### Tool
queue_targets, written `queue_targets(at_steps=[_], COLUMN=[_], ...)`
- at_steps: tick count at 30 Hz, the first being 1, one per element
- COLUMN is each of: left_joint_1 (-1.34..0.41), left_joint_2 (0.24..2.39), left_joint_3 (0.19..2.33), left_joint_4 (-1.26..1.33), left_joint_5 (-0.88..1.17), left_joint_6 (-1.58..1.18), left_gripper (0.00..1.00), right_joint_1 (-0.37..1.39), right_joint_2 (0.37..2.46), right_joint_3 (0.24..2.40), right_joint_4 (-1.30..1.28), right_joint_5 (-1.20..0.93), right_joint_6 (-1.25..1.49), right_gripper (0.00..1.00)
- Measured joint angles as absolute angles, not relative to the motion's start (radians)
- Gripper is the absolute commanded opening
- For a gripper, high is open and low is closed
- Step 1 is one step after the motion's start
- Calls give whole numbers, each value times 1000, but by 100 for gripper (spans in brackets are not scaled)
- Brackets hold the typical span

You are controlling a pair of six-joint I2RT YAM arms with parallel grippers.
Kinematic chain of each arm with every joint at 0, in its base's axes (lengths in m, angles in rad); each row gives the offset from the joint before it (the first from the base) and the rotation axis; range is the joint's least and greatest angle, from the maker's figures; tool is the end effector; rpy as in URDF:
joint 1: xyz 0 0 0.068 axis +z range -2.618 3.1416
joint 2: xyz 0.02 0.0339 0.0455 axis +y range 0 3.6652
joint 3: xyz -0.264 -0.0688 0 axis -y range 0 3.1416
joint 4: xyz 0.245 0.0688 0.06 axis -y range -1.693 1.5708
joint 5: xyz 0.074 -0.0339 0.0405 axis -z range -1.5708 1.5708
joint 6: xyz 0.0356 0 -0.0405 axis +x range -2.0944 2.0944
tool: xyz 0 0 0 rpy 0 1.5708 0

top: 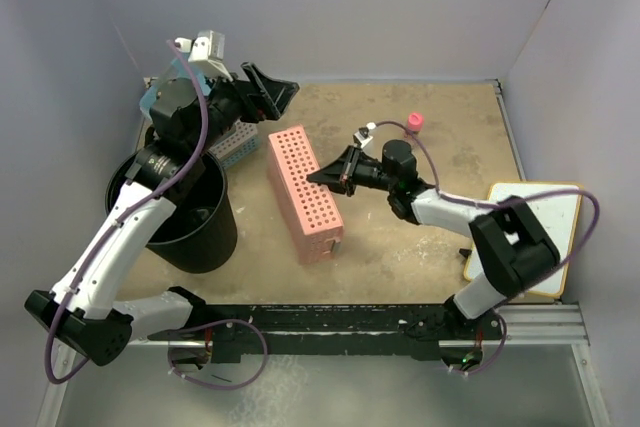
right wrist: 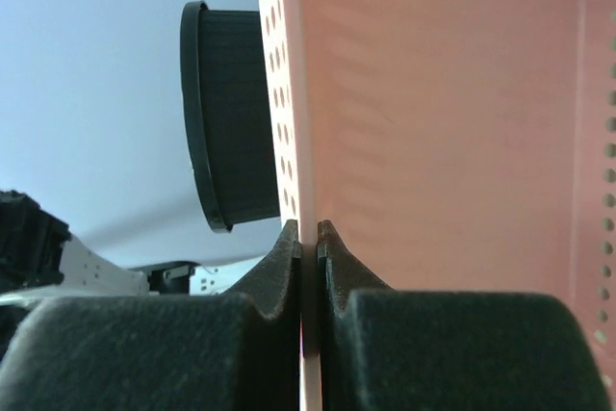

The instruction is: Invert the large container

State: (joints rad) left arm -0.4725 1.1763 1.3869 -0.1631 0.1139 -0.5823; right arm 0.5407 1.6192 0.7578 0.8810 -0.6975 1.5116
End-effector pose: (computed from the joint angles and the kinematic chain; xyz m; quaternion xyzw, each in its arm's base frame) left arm 0.2251 -0.1196 0.4723 0.0033 0.6902 -0.3976 0.6046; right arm 0.2790 0.1942 0.2324 0.0912 0.6958 0.6979 0.1430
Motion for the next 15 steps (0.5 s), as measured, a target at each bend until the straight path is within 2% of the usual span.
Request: queue_targets(at_steps=[3,5,9,15], left_joint_1=[-472,-472,-472,-472], left_joint_2=[1176,1176,1191,1258], left_joint_3=[1374,1361,1354,1355], left_joint_4=[-189,-204,-229,-253], left_joint_5=[104,98,93,106], left_joint_6=[-579,-571,-551,-533], left_gripper=[81,81,81,80], right_joint_1=[546,550,511,493], right_joint_2=[1505,1442,1385,1377], right_joint_3=[799,843,890,963], right_joint_4=[589,399,147,-20], right_joint_5=[-607,-521,-407,-306], right_joint_6=[1362,1260,1135,1006], right_gripper=[7,19,35,41])
